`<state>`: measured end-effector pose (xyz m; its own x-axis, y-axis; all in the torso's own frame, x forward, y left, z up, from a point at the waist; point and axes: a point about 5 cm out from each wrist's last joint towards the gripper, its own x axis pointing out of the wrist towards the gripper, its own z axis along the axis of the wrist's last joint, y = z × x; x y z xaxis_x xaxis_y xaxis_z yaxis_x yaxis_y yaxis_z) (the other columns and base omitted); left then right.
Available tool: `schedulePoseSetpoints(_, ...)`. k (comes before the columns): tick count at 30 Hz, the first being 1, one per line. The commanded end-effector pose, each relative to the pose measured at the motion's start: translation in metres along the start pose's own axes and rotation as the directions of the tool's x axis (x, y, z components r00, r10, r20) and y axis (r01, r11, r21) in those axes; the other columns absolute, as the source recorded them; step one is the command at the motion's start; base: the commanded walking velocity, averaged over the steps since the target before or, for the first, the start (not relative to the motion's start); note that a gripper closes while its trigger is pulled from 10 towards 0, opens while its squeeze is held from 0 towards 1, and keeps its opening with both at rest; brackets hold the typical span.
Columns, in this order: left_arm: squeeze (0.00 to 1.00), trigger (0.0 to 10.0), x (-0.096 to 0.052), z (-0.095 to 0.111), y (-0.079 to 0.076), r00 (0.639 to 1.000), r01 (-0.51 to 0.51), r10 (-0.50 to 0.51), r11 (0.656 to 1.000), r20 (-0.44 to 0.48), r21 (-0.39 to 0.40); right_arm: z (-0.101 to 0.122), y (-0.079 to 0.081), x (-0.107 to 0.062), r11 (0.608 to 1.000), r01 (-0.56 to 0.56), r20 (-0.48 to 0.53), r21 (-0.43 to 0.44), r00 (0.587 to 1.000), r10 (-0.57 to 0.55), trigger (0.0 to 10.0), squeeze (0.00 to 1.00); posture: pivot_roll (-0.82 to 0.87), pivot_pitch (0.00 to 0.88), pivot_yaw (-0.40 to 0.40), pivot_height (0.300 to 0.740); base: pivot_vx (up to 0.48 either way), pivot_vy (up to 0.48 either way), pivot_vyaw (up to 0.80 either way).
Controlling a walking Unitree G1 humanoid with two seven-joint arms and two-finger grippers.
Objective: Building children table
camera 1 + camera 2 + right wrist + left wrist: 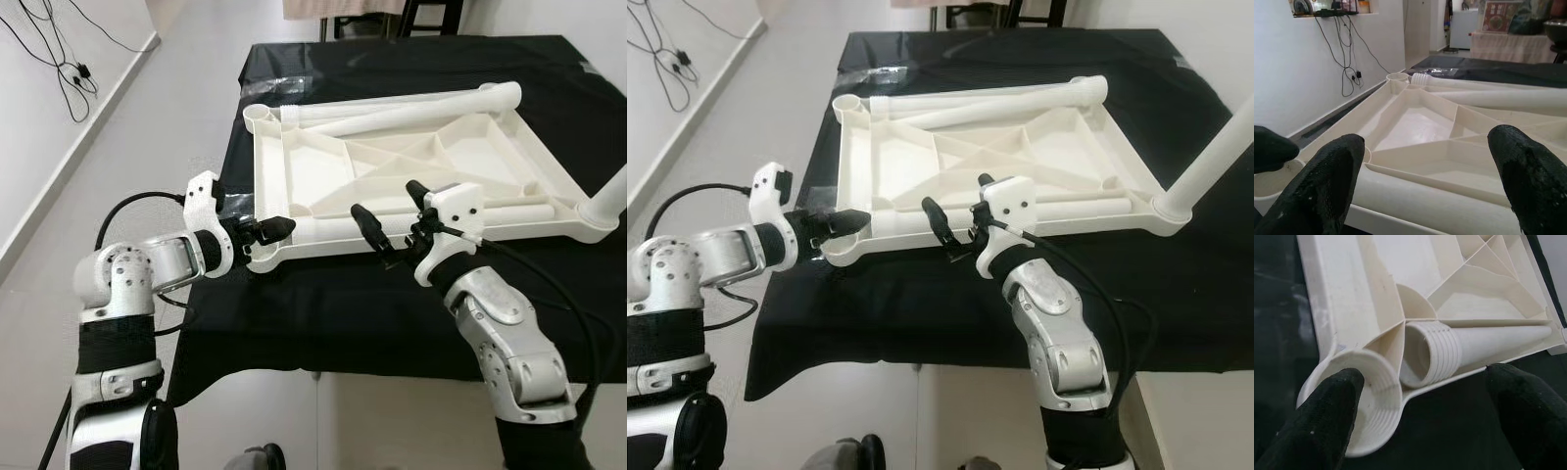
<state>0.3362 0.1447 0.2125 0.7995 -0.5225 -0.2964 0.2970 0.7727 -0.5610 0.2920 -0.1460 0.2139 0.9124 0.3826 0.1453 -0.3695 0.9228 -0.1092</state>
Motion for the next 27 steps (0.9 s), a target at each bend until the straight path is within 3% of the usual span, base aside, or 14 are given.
schedulePoseSetpoints(1, 0.00, 10.0, 0.000, 0.004, 0.004, 1.000, -0.009, 0.009, 1.000, 0.005, 0.008, 0.003, 0.000, -0.002, 1.000, 0.000, 0.004, 0.010, 1.000, 0.000, 10.0, 0.00, -0.05, 0.248, 0.016, 0.740, 0.000, 0.000, 0.00)
schedulePoseSetpoints(7, 0.00, 10.0, 0.008, 0.014, -0.004, 0.997, 0.069, -0.069, 0.997, 0.014, 0.036, 0.006, 0.001, -0.007, 1.000, 0.013, 0.001, 0.017, 1.000, -0.013, 10.0, 0.00, -0.06, 0.259, 0.023, 0.740, 0.000, 0.000, 0.00)
schedulePoseSetpoints(10, 0.00, 10.0, 0.009, 0.021, -0.014, 0.990, 0.134, -0.136, 0.989, 0.028, 0.060, 0.007, 0.002, -0.009, 1.000, 0.015, -0.001, 0.023, 1.000, -0.015, 10.0, 0.00, -0.06, 0.270, 0.023, 0.740, 0.000, 0.000, 0.00)
schedulePoseSetpoints(12, 0.00, 10.0, 0.010, 0.030, -0.029, 0.972, 0.228, -0.231, 0.971, 0.034, 0.073, 0.009, 0.002, -0.009, 0.999, 0.017, -0.005, 0.027, 1.000, -0.017, 10.0, 0.00, -0.06, 0.275, 0.024, 0.740, 0.000, 0.000, 0.00)
schedulePoseSetpoints(18, 0.00, 10.0, 0.011, 0.032, -0.041, 0.954, 0.297, -0.299, 0.953, 0.020, 0.068, 0.009, 0.002, -0.009, 0.999, 0.019, -0.010, 0.030, 1.000, -0.019, 10.0, 0.00, -0.06, 0.278, 0.023, 0.740, 0.000, 0.000, 0.00)
schedulePoseSetpoints(27, 0.00, 10.0, 0.015, 0.019, -0.038, 0.971, 0.239, -0.238, 0.971, -0.038, 0.021, 0.008, 0.002, -0.009, 0.999, 0.018, -0.023, 0.031, 1.000, -0.018, 10.0, 0.00, -0.06, 0.277, 0.023, 0.740, 0.000, 0.000, 0.00)
